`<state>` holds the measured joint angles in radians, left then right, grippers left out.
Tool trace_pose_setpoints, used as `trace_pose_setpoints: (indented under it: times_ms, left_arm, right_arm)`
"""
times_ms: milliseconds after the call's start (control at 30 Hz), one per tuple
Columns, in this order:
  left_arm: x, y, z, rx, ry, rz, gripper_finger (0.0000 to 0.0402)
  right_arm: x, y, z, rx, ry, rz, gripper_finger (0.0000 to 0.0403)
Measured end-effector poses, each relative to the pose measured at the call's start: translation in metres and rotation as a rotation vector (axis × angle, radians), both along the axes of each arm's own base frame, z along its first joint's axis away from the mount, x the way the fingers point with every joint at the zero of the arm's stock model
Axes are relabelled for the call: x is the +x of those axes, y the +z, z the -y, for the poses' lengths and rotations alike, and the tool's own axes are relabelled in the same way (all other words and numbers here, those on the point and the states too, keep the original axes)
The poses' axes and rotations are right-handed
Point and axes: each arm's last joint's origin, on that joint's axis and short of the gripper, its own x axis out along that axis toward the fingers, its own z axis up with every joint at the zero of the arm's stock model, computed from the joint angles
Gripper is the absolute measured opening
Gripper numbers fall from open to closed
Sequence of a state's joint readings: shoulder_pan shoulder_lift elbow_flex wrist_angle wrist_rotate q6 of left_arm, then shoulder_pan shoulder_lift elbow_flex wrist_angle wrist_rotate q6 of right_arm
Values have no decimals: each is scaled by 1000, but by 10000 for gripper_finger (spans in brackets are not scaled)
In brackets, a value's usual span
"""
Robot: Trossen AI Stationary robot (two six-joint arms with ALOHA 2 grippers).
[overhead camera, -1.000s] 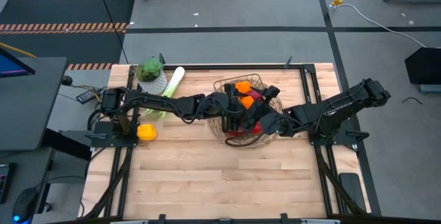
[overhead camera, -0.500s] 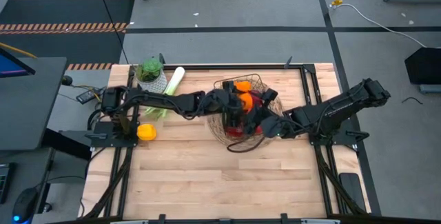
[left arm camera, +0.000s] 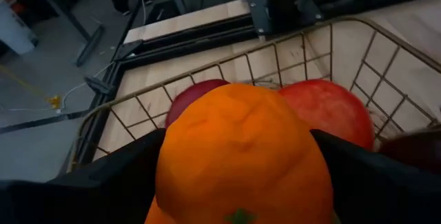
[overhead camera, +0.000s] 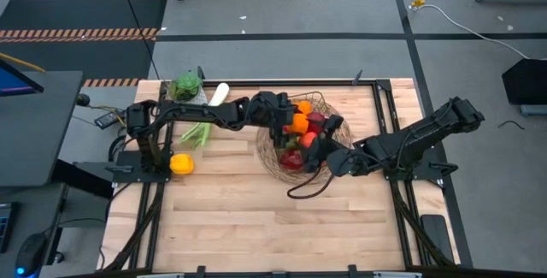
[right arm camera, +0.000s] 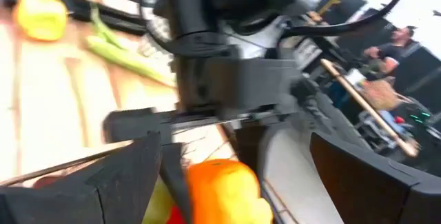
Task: Build produce basket
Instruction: Put the orange into the wire basket
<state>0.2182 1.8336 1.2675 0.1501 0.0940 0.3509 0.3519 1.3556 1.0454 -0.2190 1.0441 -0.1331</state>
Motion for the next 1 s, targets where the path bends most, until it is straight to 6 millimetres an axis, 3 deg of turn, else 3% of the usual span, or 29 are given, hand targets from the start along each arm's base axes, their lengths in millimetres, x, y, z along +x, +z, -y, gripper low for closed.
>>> trace_pose_setpoints:
  times_ms: [467,800,1000]
  left_arm:
    - [1,-1,10,50,-46,-20,358]
    - [5,0,26,120,-109,-10,366]
    - [5,1,23,141,-68,-16,395]
  right_arm:
    - [4,-11,35,76,-73,-61,374]
    - [9,-41,65,98,-63,-9,374]
    - [1,-60,77,73,-98,-107,374]
